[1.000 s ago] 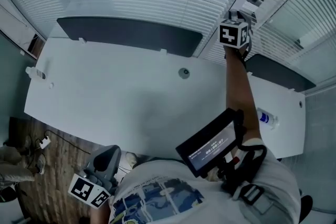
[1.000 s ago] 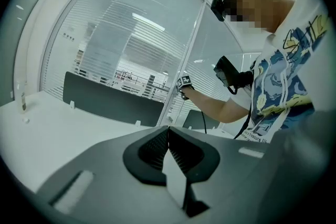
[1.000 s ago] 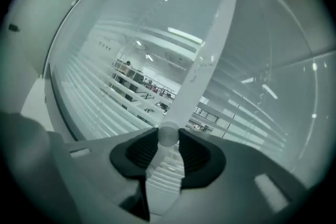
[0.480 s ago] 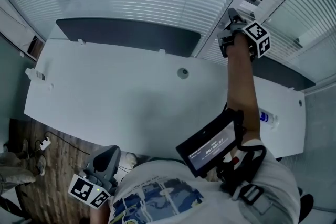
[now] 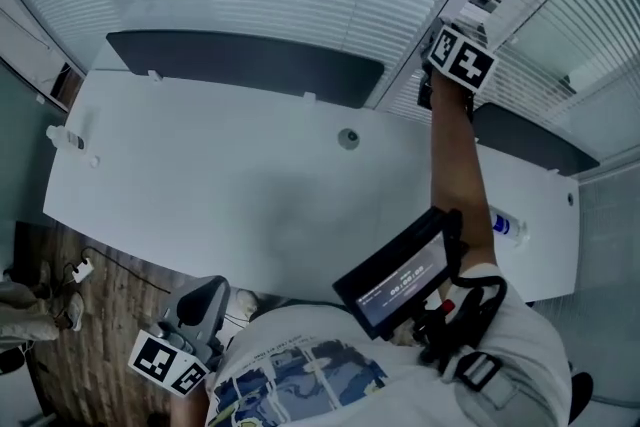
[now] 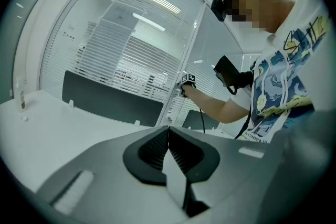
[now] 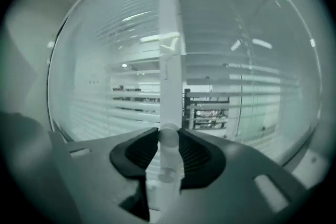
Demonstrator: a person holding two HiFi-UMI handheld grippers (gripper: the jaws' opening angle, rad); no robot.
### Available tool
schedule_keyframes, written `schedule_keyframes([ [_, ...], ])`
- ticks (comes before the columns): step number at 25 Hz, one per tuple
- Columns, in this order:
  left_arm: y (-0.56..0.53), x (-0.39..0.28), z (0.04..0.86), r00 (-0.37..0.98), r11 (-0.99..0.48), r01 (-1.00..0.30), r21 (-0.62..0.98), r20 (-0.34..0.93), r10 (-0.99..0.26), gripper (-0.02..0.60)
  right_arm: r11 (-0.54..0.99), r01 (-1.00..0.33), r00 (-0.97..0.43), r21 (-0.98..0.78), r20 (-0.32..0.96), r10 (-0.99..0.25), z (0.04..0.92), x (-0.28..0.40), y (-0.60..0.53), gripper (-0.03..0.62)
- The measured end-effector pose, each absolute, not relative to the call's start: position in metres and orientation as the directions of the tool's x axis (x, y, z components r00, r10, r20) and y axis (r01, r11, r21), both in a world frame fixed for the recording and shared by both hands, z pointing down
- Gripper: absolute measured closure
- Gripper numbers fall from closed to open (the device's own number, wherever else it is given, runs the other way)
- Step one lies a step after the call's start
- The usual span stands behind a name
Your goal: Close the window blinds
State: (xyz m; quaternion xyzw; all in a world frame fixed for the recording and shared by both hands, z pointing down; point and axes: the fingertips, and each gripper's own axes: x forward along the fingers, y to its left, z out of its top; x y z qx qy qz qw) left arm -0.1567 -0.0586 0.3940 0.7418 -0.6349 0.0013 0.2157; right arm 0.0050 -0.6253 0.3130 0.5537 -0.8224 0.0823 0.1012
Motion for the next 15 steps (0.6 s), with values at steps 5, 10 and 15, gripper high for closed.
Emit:
schedule_keyframes([
  [5,-0.06,-0.157,0.394,0.193,-0.1,-0.941,0.322,0.273,-0.942,0.574,0.352,-0.884,-0.282,0.307,0.251,-0.926,0.313,-0.001,-0.625,0.473],
  [10,-0.063,-0.155,0.393,0.203,-0.111,-0.942,0.318,0.273,-0.94,0.574,0.385,-0.922,-0.37,0.035,0.21,-0.905,0.314,0.003,-0.625,0.471],
  [15,-0.062,-0.154,0.393,0.205,-0.113,-0.941,0.318,0.272,-0.94,0.574,0.344,-0.63,-0.562,-0.696,0.104,-0.82,0.317,0.012,-0.628,0.471],
])
